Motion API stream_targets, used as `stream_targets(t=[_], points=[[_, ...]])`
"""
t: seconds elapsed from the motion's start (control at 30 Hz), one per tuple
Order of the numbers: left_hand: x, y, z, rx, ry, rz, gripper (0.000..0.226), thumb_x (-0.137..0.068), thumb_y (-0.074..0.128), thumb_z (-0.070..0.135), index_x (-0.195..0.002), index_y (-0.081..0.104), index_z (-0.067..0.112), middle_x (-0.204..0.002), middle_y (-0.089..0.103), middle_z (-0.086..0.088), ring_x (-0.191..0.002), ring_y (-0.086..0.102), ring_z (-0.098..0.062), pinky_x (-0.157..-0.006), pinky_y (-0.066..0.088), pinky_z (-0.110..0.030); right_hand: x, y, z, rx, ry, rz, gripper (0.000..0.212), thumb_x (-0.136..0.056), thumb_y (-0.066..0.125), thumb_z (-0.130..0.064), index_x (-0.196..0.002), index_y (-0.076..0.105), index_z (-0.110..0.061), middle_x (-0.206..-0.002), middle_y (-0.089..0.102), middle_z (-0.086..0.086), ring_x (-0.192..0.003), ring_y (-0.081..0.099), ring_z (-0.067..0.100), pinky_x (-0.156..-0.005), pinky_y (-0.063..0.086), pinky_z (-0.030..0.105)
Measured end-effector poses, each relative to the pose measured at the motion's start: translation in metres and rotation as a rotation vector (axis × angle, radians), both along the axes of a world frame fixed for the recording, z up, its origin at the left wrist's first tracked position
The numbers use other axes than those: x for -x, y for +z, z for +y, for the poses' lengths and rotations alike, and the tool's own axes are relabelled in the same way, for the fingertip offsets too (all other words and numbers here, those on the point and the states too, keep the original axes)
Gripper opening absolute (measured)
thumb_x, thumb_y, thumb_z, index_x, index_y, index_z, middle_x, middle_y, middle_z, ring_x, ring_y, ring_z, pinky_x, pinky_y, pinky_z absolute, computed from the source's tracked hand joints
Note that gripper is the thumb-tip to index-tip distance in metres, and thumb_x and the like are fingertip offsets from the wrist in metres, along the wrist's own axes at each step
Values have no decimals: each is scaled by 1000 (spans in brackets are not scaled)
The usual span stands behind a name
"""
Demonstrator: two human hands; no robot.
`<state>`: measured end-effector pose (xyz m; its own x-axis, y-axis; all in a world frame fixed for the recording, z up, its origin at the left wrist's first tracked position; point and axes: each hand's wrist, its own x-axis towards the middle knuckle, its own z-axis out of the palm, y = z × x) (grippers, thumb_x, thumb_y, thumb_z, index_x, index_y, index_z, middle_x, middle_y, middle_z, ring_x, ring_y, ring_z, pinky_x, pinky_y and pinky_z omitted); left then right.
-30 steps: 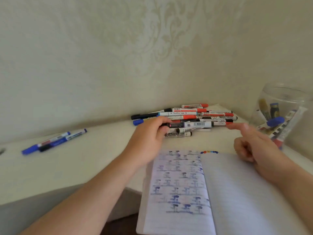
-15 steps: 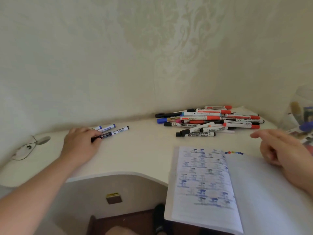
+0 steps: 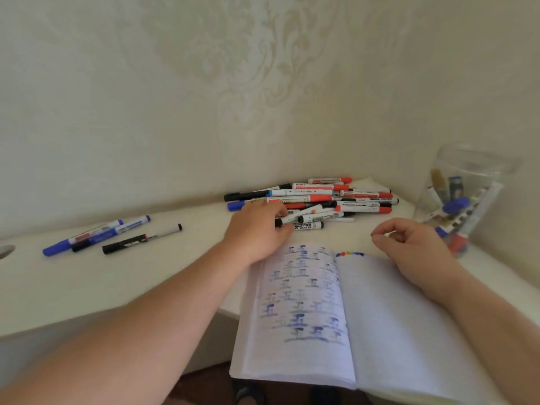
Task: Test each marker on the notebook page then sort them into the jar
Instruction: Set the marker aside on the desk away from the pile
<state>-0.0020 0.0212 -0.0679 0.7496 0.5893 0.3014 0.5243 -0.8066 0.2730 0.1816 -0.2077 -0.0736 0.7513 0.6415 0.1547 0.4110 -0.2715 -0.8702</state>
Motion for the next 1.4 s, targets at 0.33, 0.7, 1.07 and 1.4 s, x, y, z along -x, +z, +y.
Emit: stream_targets(t=[0.33,0.7,1.07,1.4], points=[[12,-26,23,-60,116,-243,32,-98,65,39,-123,74,21,-115,64,-6,-110,53,-35,-97,44,-43,-4,0,-2,-15,25,-13,11,-94,75,-21,-84,75,-25,-57,48,-5,-49,37,7,-54,32,27],[13,21,-51,299,-213,-290,22,-109,42,35,-116,62,31,-91,66,12,-81,60,-8,-76,51,-36,1,4,-6,5,129,-79,42,-91,78,-33,-121,55,-52,-63,62,0,-58,56,11,-67,48,31],[26,12,-50,-145,-294,-82,49,-103,39,59,-149,44,42,-134,55,7,-123,45,-18,-104,39,-38,-10,6,-13,-185,173,203,26,-101,64,-28,-83,83,-27,-75,75,11,-70,54,19,-61,44,24],[188,-5,85,124,288,118,36,-98,56,24,-123,59,51,-108,61,16,-99,57,-11,-88,48,-36,-13,-3,2,-205,66,206,32,-106,58,-32,-89,72,-9,-73,68,25,-51,62,2,-53,46,11]])
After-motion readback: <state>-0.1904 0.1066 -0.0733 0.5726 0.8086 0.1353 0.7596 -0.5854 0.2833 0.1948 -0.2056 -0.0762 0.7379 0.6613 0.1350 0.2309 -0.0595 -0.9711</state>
